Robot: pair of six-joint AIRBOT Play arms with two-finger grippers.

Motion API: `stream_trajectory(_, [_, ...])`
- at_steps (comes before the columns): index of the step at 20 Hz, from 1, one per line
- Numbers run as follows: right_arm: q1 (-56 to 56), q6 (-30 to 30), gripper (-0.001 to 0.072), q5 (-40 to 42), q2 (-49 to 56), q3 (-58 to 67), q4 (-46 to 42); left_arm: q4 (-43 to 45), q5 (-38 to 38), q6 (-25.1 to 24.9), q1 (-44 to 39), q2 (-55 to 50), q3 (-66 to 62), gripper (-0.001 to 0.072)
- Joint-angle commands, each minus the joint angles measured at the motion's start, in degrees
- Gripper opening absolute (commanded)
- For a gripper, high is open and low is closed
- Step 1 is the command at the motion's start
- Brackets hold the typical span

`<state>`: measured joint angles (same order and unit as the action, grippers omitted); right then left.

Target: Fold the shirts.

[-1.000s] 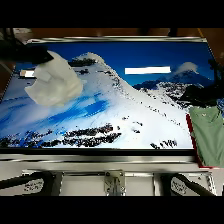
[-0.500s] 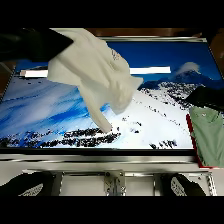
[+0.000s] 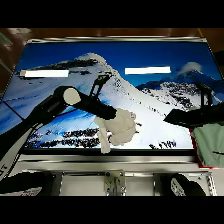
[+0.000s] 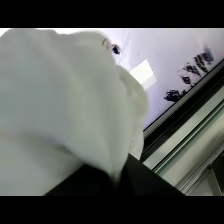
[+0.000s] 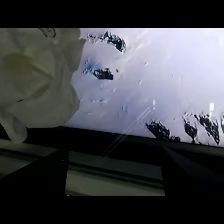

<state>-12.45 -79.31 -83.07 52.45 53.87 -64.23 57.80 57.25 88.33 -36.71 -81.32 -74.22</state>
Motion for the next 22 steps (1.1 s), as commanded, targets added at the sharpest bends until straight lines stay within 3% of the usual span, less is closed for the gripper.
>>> stream_trajectory(1, [7.3, -1.2, 0.0679, 12.4, -0.1, -10.9, 1.1, -0.2, 2.5, 6.7, 1.8, -5.4, 2.3, 0.0639])
stream_trajectory(2, [9.0, -1.9, 0.0679, 14.9, 0.3, -11.3, 1.0, -0.2, 5.7, 7.8, 4.9, -5.2, 0.9, 0.072])
stream_trajectory(4, [9.7, -2.4, 0.0679, 17.7, 1.1, -11.0, 2.0, -0.2, 12.5, 6.1, 12.3, -4.0, -2.3, 0.072])
stream_trajectory(7, [7.4, -2.2, 0.0679, 15.0, 2.8, -10.8, 2.2, 0.2, 20.3, 1.8, 23.8, 1.2, -2.8, 0.072])
stream_trajectory(10, [5.5, -0.3, 0.0679, 11.0, 6.3, -10.9, 2.8, 0.4, 22.7, -1.5, 28.9, 7.5, 7.5, 0.072])
stream_trajectory(13, [7.2, 0.2, 0.0679, 10.5, 10.4, -10.9, 5.7, -3.4, 15.3, -1.7, 26.0, 12.2, 25.6, 0.072])
stream_trajectory(16, [11.0, 1.1, 0.0679, 11.6, 15.2, -10.9, 10.6, -13.8, 4.4, -4.0, 17.4, 11.6, 37.5, 0.072])
stream_trajectory(20, [16.8, 1.2, 0.0679, 12.3, 21.0, -10.9, 12.5, -20.3, -8.3, -3.9, 5.2, 7.3, 38.8, 0.072])
stream_trajectory(22, [18.2, 1.2, 0.0679, 12.3, 21.7, -10.9, 13.0, -21.0, -10.2, -3.9, 1.9, 4.3, 37.6, 0.072])
